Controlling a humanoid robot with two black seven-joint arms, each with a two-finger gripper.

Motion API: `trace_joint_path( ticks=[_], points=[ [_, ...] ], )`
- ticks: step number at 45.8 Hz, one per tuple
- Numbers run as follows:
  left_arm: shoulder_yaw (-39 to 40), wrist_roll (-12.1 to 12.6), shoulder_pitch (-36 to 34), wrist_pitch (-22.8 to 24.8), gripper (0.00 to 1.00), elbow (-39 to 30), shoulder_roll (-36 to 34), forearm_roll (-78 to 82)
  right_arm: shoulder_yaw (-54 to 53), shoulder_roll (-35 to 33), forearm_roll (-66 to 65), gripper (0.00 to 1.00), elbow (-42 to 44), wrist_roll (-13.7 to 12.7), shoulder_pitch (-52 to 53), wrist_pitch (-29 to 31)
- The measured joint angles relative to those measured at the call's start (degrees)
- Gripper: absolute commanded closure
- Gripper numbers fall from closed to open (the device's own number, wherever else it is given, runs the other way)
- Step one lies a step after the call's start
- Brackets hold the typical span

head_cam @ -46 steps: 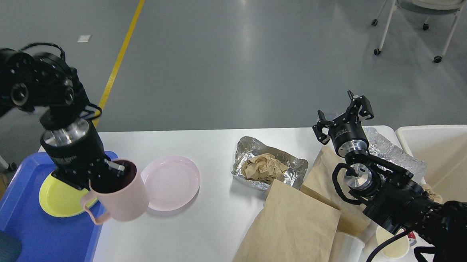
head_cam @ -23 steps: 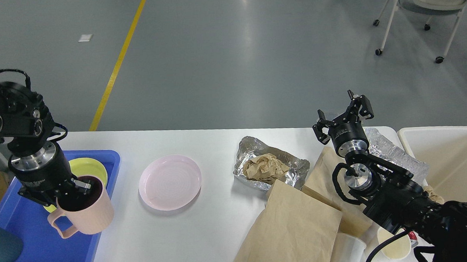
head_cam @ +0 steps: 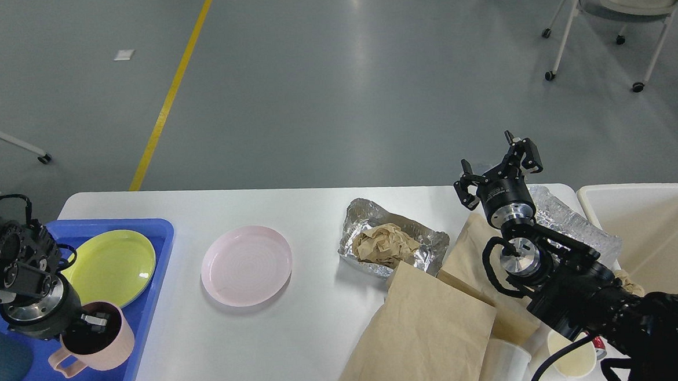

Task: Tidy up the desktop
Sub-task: 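Lift the pink mug and set it in the blue tray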

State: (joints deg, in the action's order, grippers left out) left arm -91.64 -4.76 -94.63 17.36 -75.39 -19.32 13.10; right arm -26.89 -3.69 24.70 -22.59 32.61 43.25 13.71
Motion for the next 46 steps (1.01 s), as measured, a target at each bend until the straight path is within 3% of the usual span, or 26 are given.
trace_joint_path(
  ticks=[13,30,33,36,38,39,46],
  points=[
    [-0.35,2.23,7.97,-4.29,0.99,5.24,-0.74,-0.01,-0.01,0.0,0.0,0.0,0.0,0.0,0.0,0.0],
    [0.07,2.84,11.32,-4.61,0.75,7.65,-1.06,-0.01,-0.01,0.0,0.0,0.0,0.0,0.0,0.0,0.0],
    [-0.01,2.85,11.51,-4.61,0.6,8.07,-1.1,-0.01,-0.01,0.0,0.0,0.0,0.0,0.0,0.0,0.0],
    [-0.19,2.85,11.55,-4.6,0.33,8.29,-1.28,-0.01,-0.01,0.0,0.0,0.0,0.0,0.0,0.0,0.01],
    [-0.24,2.85,11.56,-4.5,0.07,8.35,-1.42,0.0,-0.01,0.0,0.0,0.0,0.0,0.0,0.0,0.01],
    [-0.25,2.85,11.56,-4.4,0.02,8.37,-1.53,-0.01,-0.01,0.0,0.0,0.0,0.0,0.0,0.0,0.01],
    [-0.55,3.8,11.24,-3.44,0.02,8.41,-2.05,-0.01,-0.01,0.0,0.0,0.0,0.0,0.0,0.0,0.01]
  ],
)
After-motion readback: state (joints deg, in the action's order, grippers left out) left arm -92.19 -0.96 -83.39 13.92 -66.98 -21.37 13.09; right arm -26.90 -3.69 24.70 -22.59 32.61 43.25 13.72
